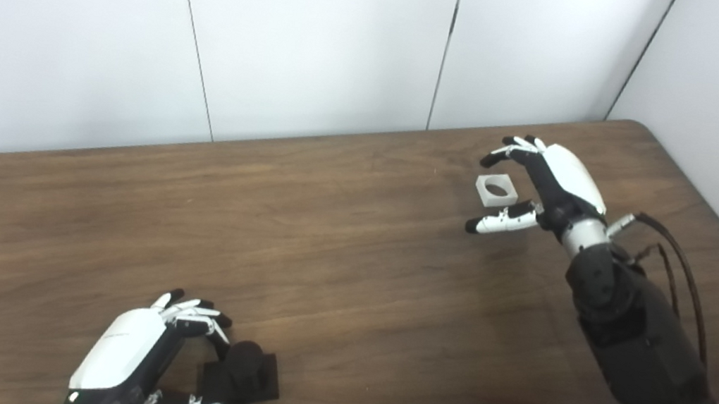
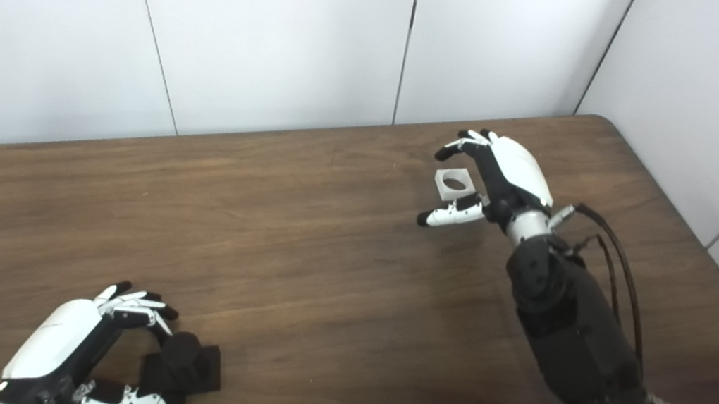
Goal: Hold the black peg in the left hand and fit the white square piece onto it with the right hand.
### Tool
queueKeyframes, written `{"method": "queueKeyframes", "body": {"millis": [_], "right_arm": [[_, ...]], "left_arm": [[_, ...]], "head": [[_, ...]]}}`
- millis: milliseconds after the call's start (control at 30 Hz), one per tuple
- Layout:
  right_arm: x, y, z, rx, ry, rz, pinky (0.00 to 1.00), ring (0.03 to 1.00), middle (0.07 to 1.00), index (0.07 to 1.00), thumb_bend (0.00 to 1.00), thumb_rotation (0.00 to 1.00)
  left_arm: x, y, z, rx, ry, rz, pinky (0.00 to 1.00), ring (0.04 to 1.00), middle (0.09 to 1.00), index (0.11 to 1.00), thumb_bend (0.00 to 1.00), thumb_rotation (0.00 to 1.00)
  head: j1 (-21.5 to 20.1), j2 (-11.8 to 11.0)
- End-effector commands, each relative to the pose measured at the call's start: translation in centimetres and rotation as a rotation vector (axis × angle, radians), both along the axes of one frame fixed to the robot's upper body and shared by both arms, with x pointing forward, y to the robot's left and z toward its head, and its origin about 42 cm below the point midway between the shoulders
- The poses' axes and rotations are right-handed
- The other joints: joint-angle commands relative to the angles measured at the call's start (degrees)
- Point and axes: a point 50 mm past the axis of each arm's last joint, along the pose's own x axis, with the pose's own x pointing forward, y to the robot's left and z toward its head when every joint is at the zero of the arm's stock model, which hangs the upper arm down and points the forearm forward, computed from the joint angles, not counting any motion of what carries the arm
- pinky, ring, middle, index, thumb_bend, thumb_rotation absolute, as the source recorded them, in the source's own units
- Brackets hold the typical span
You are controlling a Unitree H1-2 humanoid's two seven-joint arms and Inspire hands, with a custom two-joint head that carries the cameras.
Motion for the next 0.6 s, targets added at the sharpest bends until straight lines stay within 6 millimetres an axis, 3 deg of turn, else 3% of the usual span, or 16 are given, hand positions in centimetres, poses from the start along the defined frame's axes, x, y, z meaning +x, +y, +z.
{"method": "queueKeyframes", "body": {"millis": [0,233,567], "right_arm": [[1.5,-0.8,3.6,-0.102,-0.051,0.038,1.0,1.0,0.944,0.731,0.86,0.2],[3.7,-1.7,5.2,-0.201,0.011,0.03,1.0,1.0,0.935,0.734,0.88,0.2],[5.6,-2.7,5.0,-0.271,0.071,-0.005,1.0,0.991,0.924,0.736,0.86,0.22]], "left_arm": [[-0.1,0.5,-0.3,0.021,0.017,0.0,1.0,0.855,0.763,0.484,0.52,0.04],[-0.1,0.6,-0.5,0.02,0.027,0.0,1.0,0.859,0.765,0.484,0.52,0.04],[-0.4,0.6,-0.6,0.022,0.032,0.0,1.0,0.858,0.765,0.484,0.52,0.05]], "head": [[-0.08,0.04],[-0.3,0.19],[-0.46,0.52]]}}
